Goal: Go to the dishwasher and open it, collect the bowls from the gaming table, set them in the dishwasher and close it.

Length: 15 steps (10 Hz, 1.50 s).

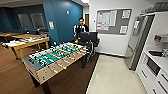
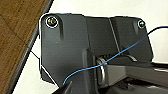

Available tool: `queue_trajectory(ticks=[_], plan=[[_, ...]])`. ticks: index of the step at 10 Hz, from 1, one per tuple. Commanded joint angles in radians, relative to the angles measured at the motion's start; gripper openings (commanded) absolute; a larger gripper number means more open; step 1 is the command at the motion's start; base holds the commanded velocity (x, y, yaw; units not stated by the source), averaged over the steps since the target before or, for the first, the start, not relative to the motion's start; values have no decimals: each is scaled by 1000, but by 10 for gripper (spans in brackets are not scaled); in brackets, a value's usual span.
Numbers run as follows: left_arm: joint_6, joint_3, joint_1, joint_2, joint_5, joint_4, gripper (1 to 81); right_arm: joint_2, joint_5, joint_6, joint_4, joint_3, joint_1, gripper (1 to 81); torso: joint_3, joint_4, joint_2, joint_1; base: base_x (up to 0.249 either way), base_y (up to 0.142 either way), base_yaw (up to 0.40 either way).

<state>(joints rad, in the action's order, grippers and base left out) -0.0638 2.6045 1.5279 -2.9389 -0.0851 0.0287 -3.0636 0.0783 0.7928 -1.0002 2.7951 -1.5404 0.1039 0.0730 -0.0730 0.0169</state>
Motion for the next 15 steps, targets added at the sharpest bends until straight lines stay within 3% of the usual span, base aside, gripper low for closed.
queue_trajectory(ticks=[1,3,4,7,8,10,11,12,15], plan=[[2,-6,-39,10,53,3,811,-11,-15,277,-290,-13,32,811,0,0,0,0,0,0,234],[2,-7,-39,10,53,3,811,-20,-14,661,-633,-20,38,811,0,0,0,0,0,0,232],[2,-7,-39,9,53,3,811,-22,-15,938,-887,-16,50,811,0,0,0,0,0,0,230],[2,-7,-39,9,53,3,811,-20,-11,1379,-1313,13,77,811,0,0,0,0,0,0,226],[2,-7,-39,10,53,5,811,-20,-9,1545,-1503,35,103,811,0,0,0,0,0,0,222],[4,-9,-39,12,48,7,811,-20,6,1868,-1809,73,128,811,0,0,0,0,0,0,221],[4,-9,-39,12,48,7,811,-17,8,2035,-1880,82,140,811,0,0,0,0,0,0,220],[4,-9,-39,13,48,7,811,-7,20,2087,-1880,90,147,811,0,0,0,0,0,0,217],[2,-9,-39,9,47,8,811,23,-31,2087,-1880,89,122,811,0,0,0,0,0,0,215]])
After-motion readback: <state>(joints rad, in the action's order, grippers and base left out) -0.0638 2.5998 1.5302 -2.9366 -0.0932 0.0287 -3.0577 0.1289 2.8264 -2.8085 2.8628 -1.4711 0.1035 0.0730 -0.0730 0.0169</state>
